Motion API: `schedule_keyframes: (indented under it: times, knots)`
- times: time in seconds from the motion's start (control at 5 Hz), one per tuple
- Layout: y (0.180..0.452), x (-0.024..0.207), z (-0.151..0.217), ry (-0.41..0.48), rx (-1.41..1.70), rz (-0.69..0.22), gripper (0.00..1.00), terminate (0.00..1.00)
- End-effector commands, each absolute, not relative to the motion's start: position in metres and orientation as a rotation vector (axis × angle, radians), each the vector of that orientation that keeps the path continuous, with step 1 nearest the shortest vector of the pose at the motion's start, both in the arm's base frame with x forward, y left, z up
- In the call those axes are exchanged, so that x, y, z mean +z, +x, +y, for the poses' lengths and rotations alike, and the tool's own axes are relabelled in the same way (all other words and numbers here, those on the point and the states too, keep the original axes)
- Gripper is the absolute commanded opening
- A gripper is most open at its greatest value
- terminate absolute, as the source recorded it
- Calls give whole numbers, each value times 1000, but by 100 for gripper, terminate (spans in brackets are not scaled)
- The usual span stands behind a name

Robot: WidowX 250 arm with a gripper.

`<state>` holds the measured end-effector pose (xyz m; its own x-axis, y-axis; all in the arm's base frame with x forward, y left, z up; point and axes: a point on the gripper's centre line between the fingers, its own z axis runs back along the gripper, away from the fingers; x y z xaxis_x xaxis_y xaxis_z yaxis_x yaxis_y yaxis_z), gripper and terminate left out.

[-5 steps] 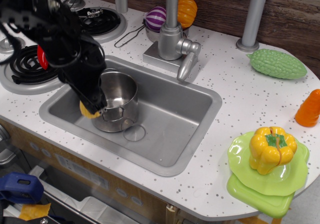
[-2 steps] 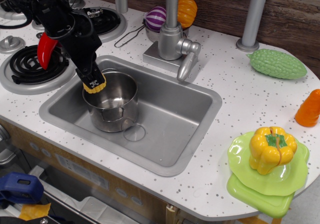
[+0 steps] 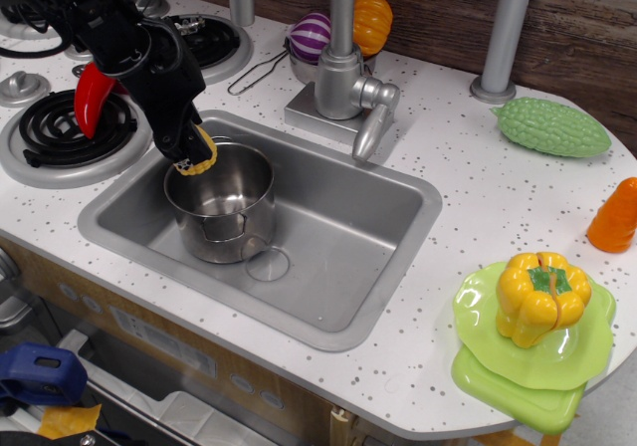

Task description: Put corn in pot which is in sink

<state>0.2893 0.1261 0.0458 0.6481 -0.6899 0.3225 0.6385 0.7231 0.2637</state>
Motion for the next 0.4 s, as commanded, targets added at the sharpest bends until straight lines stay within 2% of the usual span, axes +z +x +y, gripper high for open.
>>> schedule_keyframes:
  times: [0.0, 0.2]
  knots:
    - [295, 57, 137, 172, -759, -454, 100, 0]
    - [295, 57, 137, 172, -759, -454, 100, 100]
